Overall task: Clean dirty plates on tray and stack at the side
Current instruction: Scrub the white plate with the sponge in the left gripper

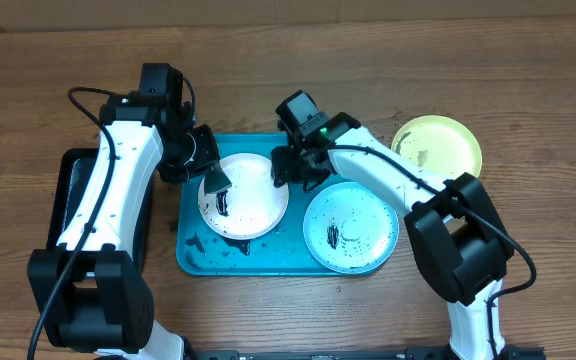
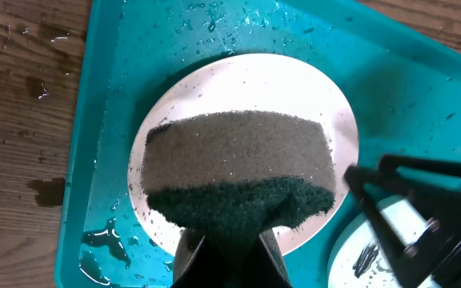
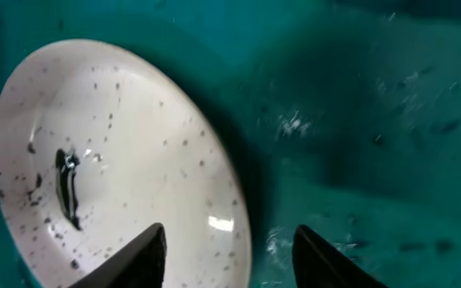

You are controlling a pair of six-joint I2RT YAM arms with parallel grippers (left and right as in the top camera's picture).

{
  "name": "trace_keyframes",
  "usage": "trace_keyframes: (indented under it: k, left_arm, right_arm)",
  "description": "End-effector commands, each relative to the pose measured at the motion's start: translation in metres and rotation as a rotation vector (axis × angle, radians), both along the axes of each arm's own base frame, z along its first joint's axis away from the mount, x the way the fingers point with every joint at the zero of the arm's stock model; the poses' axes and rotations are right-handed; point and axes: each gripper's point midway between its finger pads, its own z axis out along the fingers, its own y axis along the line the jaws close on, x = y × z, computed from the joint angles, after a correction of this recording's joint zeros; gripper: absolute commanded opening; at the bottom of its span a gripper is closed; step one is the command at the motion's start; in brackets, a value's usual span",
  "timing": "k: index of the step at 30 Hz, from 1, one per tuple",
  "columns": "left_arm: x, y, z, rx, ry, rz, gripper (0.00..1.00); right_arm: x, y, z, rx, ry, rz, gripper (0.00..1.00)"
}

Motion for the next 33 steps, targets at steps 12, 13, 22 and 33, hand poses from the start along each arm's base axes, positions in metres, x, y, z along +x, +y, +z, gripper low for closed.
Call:
trace_keyframes:
  k: [12, 13, 22, 33]
  left_arm:
    - [-0.027, -0.013, -0.037, -0.080, 0.082, -0.014, 0.04]
    - [-0.027, -0.015, -0.040, -0.092, 0.081, -0.015, 0.04]
    - [-0.022, -0.030, -0.040, -0.136, 0.050, -0.043, 0.04]
    - [-0.020, -0.053, -0.051, -0.132, 0.027, -0.052, 0.04]
  right_arm:
    - [-0.007, -0.010, -0.018, -0.041, -0.006, 0.002, 0.31]
    - [-0.009, -0.008, -0.019, -0.031, 0.002, 0.007, 0.29]
    - [-0.021, -0.006, -0.035, -0.020, 0.033, -0.021, 0.21]
    - [-0.027, -0.010, -0.041, -0.030, 0.061, -0.044, 0.12]
